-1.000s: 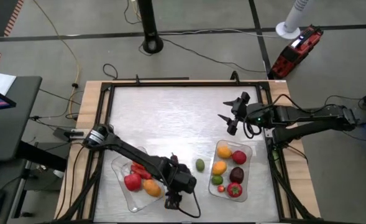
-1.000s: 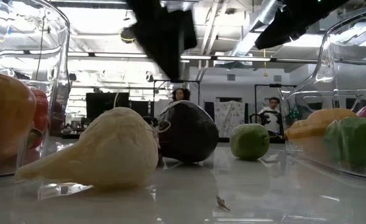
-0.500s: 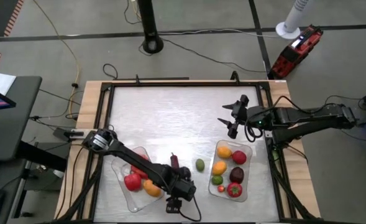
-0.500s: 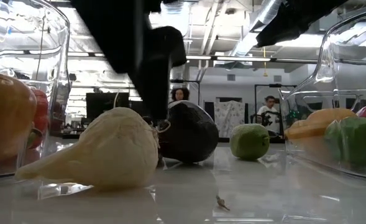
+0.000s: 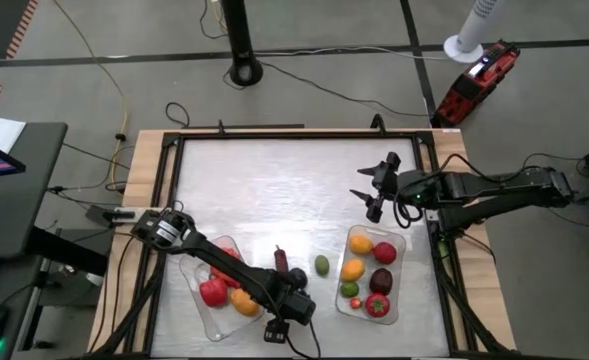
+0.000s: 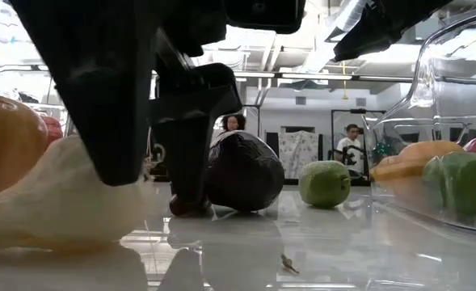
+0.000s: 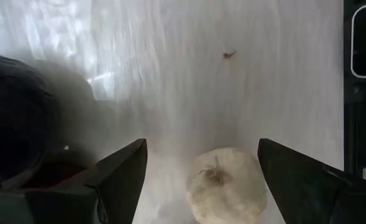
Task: Sort produce into baskets
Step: Put the garlic into the left transparent bin
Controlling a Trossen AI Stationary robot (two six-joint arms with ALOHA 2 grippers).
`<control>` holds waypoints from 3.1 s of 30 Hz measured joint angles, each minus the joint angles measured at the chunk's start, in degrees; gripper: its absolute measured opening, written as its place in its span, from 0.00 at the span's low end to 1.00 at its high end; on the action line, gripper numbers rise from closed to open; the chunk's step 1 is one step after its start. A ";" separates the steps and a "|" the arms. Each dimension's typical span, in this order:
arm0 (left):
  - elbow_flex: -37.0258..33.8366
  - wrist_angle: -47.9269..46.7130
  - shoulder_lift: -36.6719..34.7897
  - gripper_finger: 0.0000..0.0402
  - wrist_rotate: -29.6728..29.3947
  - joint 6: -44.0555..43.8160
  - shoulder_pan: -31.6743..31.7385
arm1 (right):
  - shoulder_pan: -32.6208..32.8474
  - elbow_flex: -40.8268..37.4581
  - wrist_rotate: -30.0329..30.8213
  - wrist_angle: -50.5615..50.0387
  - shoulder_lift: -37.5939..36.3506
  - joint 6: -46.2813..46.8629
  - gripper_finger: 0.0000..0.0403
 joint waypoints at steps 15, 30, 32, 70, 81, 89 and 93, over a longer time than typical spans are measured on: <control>0.00 -2.87 0.02 0.73 7.95 3.67 -0.35 | 0.00 0.00 0.00 0.05 0.00 -0.17 0.75; 0.00 -7.19 0.02 0.73 1.65 1.95 -1.05 | 0.02 0.00 -0.02 0.05 0.00 -0.04 0.75; 0.00 -7.23 0.02 0.72 1.72 1.34 -1.03 | 0.02 0.00 -0.02 0.05 0.00 -0.02 0.75; 22.58 -41.11 -1.77 0.42 -1.36 2.56 4.40 | 0.07 0.00 -0.06 -0.21 0.00 -0.17 0.75; 9.45 -41.89 -8.89 0.42 -1.81 -3.09 1.45 | 0.13 -0.02 -0.15 -1.05 -0.02 0.76 0.75; -7.59 -37.23 -19.43 0.45 -2.58 -17.20 -0.57 | 0.33 -0.02 -0.15 -0.76 -0.02 0.72 0.75; -12.07 -35.33 -20.87 0.54 -0.22 -19.92 -0.55 | 0.33 -0.02 -0.13 -0.62 -0.02 0.74 0.75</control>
